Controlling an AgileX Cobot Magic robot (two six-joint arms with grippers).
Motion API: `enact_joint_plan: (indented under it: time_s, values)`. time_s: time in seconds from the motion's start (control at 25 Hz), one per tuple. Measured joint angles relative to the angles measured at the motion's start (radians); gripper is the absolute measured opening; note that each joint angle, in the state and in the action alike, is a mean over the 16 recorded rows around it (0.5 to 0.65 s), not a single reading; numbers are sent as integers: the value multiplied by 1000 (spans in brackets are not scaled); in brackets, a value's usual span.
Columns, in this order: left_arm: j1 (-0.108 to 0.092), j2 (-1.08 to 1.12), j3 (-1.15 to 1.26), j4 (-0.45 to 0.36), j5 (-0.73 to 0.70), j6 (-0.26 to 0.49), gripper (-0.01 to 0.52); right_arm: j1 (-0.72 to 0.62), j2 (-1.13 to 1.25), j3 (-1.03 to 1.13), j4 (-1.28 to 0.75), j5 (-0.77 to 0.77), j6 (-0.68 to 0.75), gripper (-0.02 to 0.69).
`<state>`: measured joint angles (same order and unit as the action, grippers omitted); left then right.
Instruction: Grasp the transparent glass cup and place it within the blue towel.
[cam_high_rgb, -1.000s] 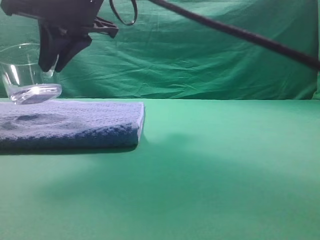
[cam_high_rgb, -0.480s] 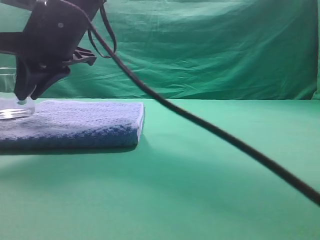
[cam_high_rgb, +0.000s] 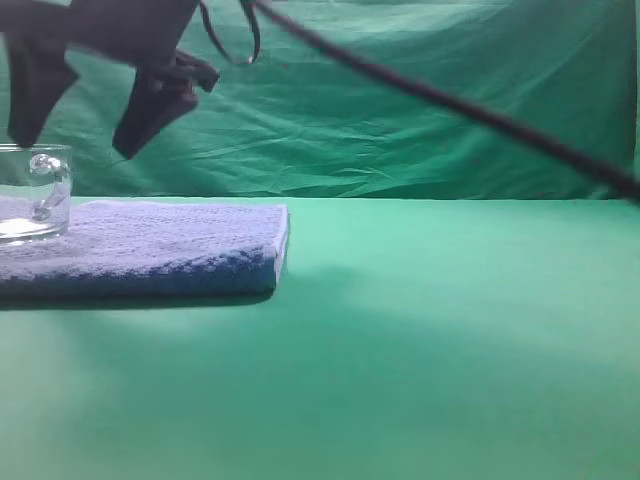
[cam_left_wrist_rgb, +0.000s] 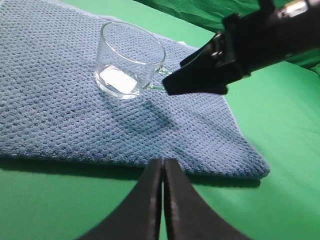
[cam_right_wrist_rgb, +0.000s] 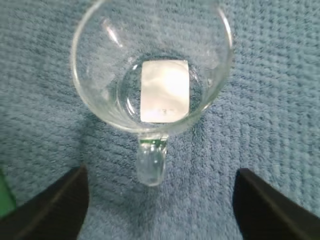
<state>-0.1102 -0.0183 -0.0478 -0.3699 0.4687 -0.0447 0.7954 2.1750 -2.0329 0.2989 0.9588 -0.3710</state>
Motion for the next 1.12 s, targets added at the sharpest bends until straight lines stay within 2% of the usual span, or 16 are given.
enact_joint_plan:
  time_s: [0.24,0.4,0.8,1.12]
  values:
    - [0,0,0,0,0,0,0,-26,-132,-1,-9,153,28,94]
    - [0,0,0,0,0,0,0,-36,-192,-1,-16,224,47,15]
    - [0,0,0,0,0,0,0,-67,-249,2,-25,295,105,0]
    - [0,0,0,0,0,0,0,-99,-327,119,-19,236,139,0]
